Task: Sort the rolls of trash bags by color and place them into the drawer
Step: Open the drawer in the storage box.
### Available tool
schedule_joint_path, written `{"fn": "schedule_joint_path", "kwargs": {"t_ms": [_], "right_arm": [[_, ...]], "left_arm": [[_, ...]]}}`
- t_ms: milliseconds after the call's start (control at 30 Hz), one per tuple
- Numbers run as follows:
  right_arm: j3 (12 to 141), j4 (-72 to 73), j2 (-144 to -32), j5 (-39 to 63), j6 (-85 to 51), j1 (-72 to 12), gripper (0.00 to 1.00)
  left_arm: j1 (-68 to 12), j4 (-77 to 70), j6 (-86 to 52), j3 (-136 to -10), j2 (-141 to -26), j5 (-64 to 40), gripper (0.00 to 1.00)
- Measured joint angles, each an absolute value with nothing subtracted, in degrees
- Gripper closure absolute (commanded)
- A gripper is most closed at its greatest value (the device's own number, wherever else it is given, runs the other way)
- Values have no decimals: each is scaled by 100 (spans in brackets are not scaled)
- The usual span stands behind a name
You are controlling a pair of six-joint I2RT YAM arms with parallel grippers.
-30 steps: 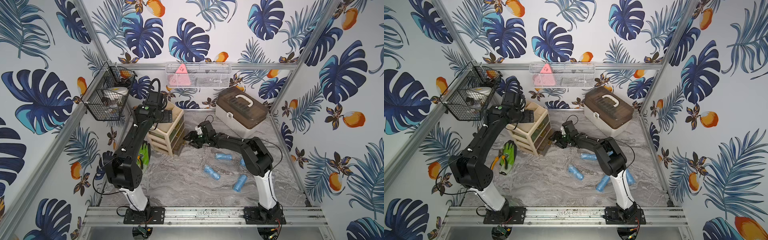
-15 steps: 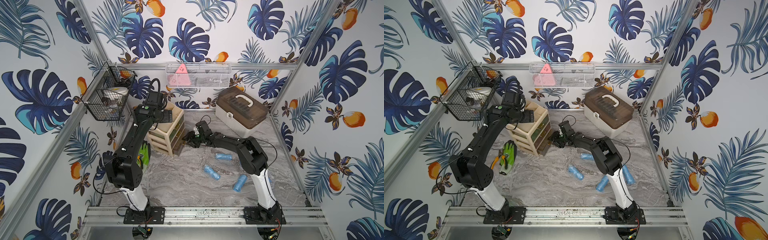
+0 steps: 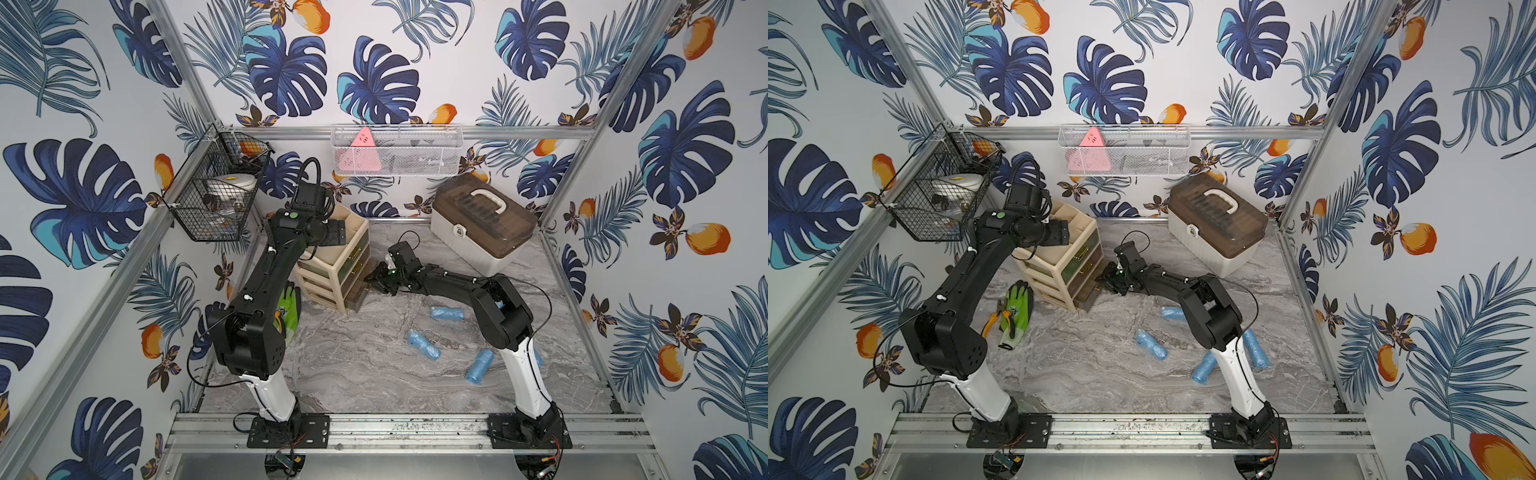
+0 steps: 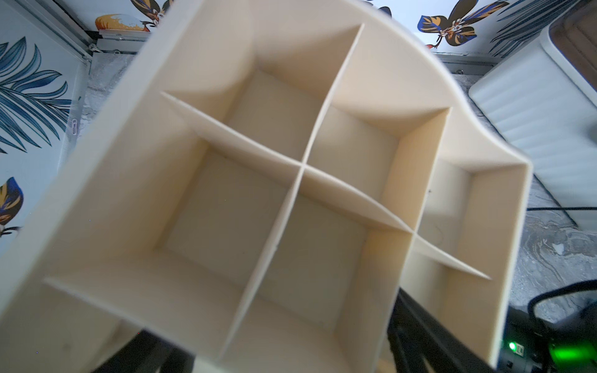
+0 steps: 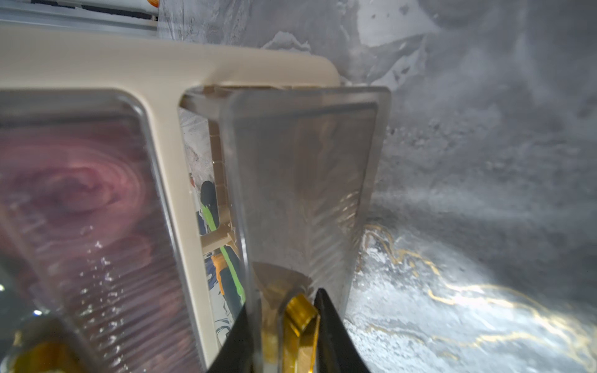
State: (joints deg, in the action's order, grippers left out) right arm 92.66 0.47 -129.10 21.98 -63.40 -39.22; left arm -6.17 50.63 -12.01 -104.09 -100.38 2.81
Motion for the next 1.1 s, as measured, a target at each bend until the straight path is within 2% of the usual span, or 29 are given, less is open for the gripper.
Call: {"fn": "schedule_joint_path", "kwargs": {"t_ms": [833,1100], "right_arm": [[8307,-731,-11963,2563,-5784,-3411,82],[8077,-725,-11758,2565,-5741,-3361,77]], "left_arm": [[-556,5013,-1201,-10392,-10047,204,13],[-554,4969,-1212,-10392,-10047,106,13]]}}
